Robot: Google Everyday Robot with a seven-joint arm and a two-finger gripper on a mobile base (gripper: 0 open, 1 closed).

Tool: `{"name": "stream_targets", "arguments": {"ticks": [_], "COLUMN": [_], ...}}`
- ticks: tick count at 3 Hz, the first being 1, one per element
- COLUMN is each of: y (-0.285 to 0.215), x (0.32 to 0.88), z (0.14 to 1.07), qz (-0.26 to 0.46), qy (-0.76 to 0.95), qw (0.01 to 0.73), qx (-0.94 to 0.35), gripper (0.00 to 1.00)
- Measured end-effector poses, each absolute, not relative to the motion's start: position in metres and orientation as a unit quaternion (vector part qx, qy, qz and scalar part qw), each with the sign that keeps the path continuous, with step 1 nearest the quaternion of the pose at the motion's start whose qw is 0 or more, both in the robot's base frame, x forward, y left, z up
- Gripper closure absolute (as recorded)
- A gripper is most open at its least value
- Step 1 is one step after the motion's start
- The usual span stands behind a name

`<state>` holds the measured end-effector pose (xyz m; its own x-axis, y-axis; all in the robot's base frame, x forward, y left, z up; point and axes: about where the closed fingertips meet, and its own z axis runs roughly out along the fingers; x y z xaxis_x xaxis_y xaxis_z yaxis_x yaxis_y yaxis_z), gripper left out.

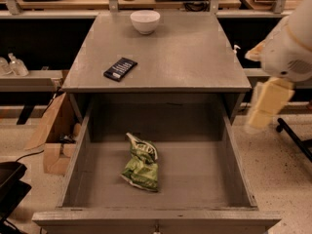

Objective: Pick green jalapeno chip bag from top drawer and place on counter

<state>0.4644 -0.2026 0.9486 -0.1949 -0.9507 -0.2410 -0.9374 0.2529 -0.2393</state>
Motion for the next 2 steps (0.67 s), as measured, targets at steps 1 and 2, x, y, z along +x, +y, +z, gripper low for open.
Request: {"name": "stream_targets", "arguments": {"ticks": [1,2], "y": [-0.175,-0.132], "x": [0.51,0.528], "z": [0.881,0.811], "qz": [0.012,0.044], "qy": [0.765,0.763], "qw": [0.193,0.231], "qx": [-0.614,-0.602], "gripper": [0.0,0.0]}}
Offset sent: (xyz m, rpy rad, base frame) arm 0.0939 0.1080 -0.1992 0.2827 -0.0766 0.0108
